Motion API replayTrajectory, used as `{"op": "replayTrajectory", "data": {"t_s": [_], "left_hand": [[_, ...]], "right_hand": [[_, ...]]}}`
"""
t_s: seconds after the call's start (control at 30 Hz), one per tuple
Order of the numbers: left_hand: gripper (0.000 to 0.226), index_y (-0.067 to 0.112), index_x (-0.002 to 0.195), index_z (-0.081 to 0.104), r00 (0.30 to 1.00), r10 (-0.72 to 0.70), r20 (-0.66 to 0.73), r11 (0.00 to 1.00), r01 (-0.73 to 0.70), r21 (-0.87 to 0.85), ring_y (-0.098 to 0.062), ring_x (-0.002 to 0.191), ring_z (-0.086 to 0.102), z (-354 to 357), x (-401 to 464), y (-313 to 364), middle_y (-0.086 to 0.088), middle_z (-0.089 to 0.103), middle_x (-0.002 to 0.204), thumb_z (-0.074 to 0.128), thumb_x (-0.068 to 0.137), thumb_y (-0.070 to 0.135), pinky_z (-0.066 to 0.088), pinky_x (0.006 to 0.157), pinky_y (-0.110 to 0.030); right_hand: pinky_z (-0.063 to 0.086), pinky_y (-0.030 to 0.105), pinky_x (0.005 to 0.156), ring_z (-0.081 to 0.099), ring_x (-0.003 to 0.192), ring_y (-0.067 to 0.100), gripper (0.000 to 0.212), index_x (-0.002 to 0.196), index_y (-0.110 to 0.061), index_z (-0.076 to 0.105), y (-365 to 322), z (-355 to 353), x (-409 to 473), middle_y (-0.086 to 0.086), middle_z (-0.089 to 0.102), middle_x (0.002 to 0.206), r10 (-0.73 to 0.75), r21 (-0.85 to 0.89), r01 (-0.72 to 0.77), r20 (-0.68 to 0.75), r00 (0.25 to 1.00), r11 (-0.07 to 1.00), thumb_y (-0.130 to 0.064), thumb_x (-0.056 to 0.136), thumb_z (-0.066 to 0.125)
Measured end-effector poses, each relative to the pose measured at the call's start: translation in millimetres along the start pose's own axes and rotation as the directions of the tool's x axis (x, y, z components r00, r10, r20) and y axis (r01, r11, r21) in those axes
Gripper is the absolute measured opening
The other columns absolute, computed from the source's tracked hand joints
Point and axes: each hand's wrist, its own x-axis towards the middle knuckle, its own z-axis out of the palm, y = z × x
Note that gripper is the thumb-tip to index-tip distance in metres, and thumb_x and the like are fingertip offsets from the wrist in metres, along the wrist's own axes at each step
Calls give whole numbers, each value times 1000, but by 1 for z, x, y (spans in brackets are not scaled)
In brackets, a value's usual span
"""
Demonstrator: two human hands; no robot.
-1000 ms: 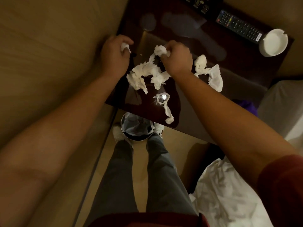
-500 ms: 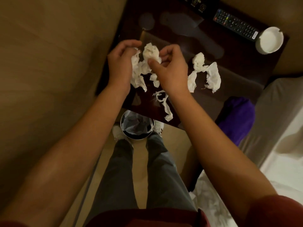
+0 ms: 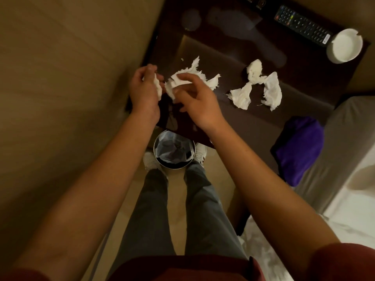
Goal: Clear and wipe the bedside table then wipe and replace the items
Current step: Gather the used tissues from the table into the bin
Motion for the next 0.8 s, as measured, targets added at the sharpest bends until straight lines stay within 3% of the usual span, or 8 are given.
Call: {"op": "replayTrajectory", "data": {"t_s": [0.07,0.17,0.27,0.37,0.5,0.63,0.8], "left_hand": [[16,12,101,65,1000,-26,17,999,26,-22,-5,54,54,-6,1,-3,1,62,72,53,106,21,48,55,-23],[15,14,101,67,998,-57,27,998,57,-13,-6,55,54,-13,0,-8,0,63,75,55,105,23,47,52,-21],[12,14,102,67,996,-87,12,996,87,13,-8,58,58,-18,-1,-15,-1,66,79,59,102,22,50,53,-22],[9,20,95,68,995,-101,-24,994,102,47,-11,69,62,-24,0,-20,0,69,85,62,101,24,53,64,-28],[8,23,93,68,993,-109,-33,991,111,75,-15,80,66,-27,0,-25,-1,71,91,63,100,24,56,80,-35],[7,19,96,68,992,-119,-31,988,121,91,-17,80,65,-27,2,-26,-2,71,91,62,100,20,54,76,-33],[16,10,113,67,991,-130,-14,985,131,114,-20,90,65,-33,5,-25,-2,69,93,60,101,18,55,79,-31]], "right_hand": [[58,42,88,69,95,12,41,131,-17,60,4,-8,10,0,71,112,-80,-186,55,-131,988,981,-21,92,69],[50,36,95,59,112,20,49,133,-15,60,10,-17,26,3,63,125,-219,-428,91,-258,941,899,-24,86,69],[46,40,101,50,126,26,60,141,-23,54,17,-16,44,4,54,139,-244,-654,74,-174,954,753,-39,86,70],[41,46,109,40,140,30,71,148,-32,46,22,-8,56,6,45,151,-214,-800,107,-27,976,590,-52,85,71],[35,52,111,35,143,35,75,149,-34,45,27,4,61,9,39,156,-155,-874,143,79,985,464,-55,83,74],[42,48,105,43,133,35,48,135,-24,59,37,7,63,12,48,143,-181,-905,160,94,979,393,-35,90,71],[50,38,87,52,120,29,27,118,-19,67,37,-5,65,10,56,126,-217,-830,149,34,976,538,-15,92,61]]}}
